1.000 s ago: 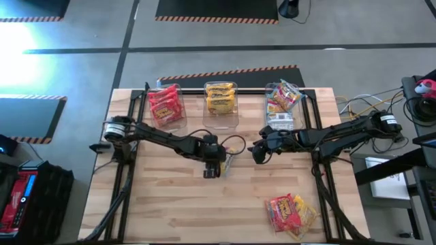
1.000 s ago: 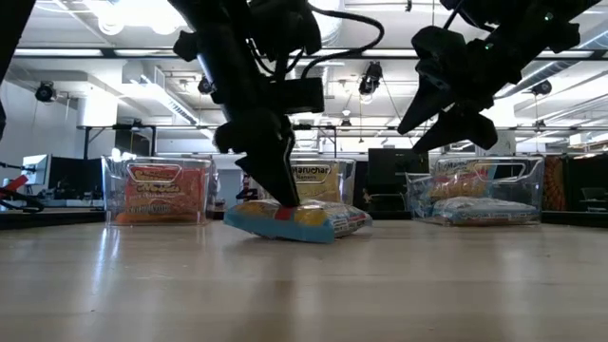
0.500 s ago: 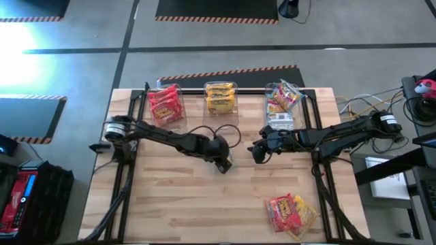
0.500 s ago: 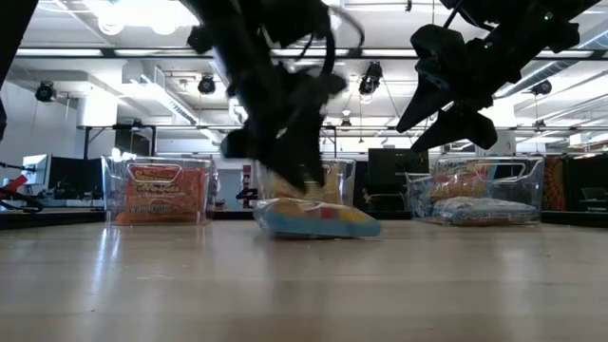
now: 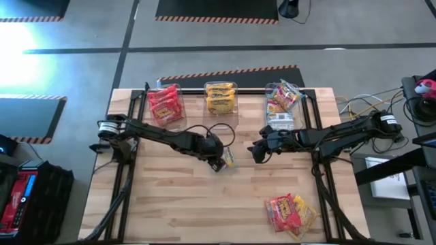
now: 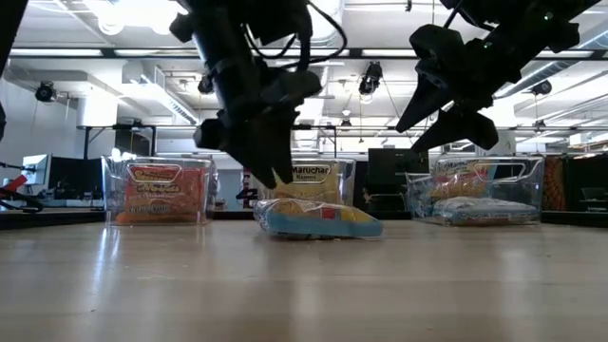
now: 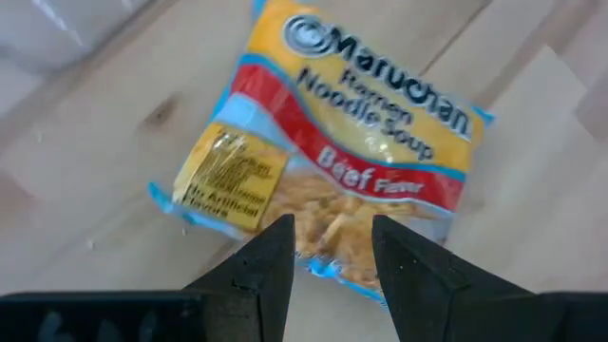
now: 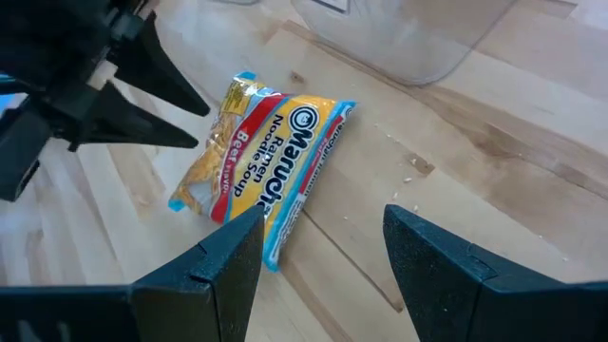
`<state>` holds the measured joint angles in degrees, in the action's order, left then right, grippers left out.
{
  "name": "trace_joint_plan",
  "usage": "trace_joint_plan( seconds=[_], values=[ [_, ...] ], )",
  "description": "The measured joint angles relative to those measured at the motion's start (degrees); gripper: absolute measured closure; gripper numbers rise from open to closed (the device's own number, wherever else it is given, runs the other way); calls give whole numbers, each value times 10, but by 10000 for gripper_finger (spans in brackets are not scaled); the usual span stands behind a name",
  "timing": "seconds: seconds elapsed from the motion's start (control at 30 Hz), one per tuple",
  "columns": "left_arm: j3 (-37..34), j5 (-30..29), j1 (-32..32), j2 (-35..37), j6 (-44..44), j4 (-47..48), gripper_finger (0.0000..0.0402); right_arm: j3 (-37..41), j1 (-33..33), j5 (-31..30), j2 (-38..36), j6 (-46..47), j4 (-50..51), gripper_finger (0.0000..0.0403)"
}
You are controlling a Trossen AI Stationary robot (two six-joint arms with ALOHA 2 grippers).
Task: Sort Maruchan noodles
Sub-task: Put the blue noodle pack into the right transparent bin
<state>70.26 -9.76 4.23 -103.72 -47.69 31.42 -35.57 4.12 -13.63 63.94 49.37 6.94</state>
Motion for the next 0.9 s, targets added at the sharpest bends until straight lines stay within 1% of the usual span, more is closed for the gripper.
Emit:
trace_joint_plan(
  seconds=[0.1,0.37,0.5,0.6,0.73,0.9],
  values=[
    [-25,0,0,1,-37,-6,275,0,0,0,0,7,0,197],
    [-100,15,0,2,-102,-94,275,0,0,0,0,56,0,197],
    [-127,14,0,2,-119,-146,275,0,0,0,0,78,-5,197],
    [-133,14,0,2,-119,-166,275,0,0,0,1,83,-23,197],
    [-133,13,-6,-2,-114,-175,275,0,0,10,28,87,-69,197],
    [-140,5,-9,-2,-113,-178,275,0,0,63,103,94,-141,197]
  ],
)
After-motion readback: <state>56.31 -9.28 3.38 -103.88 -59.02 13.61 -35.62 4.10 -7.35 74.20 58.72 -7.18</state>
